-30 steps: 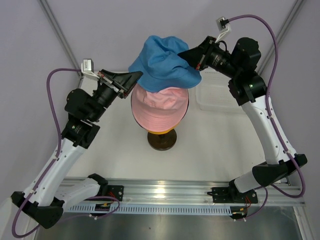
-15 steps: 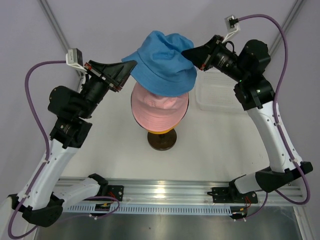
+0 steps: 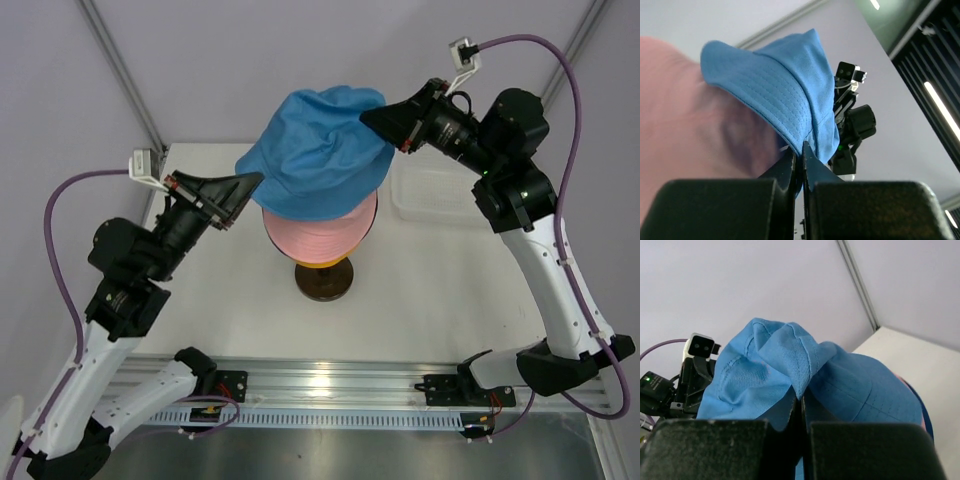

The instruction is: Stack the hats

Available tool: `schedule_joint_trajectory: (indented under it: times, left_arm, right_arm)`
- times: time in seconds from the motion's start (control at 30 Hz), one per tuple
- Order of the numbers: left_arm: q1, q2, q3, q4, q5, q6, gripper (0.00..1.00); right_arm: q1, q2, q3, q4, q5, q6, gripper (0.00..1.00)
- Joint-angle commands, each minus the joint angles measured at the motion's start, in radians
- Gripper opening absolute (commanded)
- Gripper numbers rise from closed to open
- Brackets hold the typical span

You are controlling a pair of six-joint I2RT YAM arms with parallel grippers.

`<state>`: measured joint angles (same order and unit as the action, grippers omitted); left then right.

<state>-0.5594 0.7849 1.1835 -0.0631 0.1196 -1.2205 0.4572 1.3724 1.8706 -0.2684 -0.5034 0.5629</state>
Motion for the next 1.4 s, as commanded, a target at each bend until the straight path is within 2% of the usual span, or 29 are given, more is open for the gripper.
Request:
schedule_joint_trajectory:
  times: [0.0,0.1,0.13,0.2,0.23,0.3,0.4,0.43,0.53,0.67,0.83,1.0,1.37]
  left_arm:
    - [-0.005,-0.099,-0.073,-0.093,-0.147,0.067,0.01]
    - [-0.005,-0.118,-0.130,-0.124,-0.181,0.055,0.01]
    - [-0.005,-0.122,-0.140,-0.136,-0.202,0.050,0.01]
    - [-0.005,-0.119,-0.173,-0.138,-0.221,0.046,0.01]
    - [-0.005,-0.113,-0.180,-0.142,-0.224,0.046,0.01]
    - [-0.005,-0.105,-0.188,-0.147,-0.222,0.049,0.01]
    - [-0.005,-0.095,-0.206,-0.144,-0.222,0.052,0.01]
    - [-0.005,-0.093,-0.211,-0.138,-0.219,0.055,0.01]
    - [-0.005,-0.092,-0.225,-0.112,-0.199,0.078,0.01]
    - [-0.005,-0.085,-0.229,-0.086,-0.190,0.095,0.01]
    - [-0.005,-0.073,-0.223,-0.060,-0.167,0.107,0.01]
    - [-0.005,-0.072,-0.232,-0.044,-0.155,0.134,0.01]
    - [-0.005,-0.078,-0.245,-0.038,-0.181,0.145,0.01]
  right_arm:
    - [0.008,-0.012,-0.039,-0.017,0.009,-0.032,0.00]
    - [0.009,-0.019,-0.068,-0.044,0.049,-0.054,0.03]
    - [0.009,-0.025,-0.071,-0.058,0.060,-0.067,0.21]
    - [0.008,-0.030,-0.067,-0.083,0.081,-0.089,0.41]
    - [0.006,-0.044,-0.064,-0.113,0.085,-0.104,0.61]
    - [-0.037,-0.073,-0.067,-0.129,0.082,-0.107,0.73]
    - [-0.181,-0.180,-0.152,-0.066,0.046,-0.008,0.80]
    - [-0.214,-0.212,-0.228,-0.016,0.045,0.021,0.83]
    - [-0.301,-0.303,-0.327,0.038,0.028,0.115,0.83]
    - [-0.301,-0.322,-0.505,0.119,-0.050,0.256,0.82]
    - [-0.249,-0.325,-0.706,0.435,-0.090,0.507,0.80]
    - [-0.190,-0.302,-0.697,0.442,-0.047,0.505,0.79]
    - [-0.115,-0.263,-0.671,0.483,0.031,0.525,0.71]
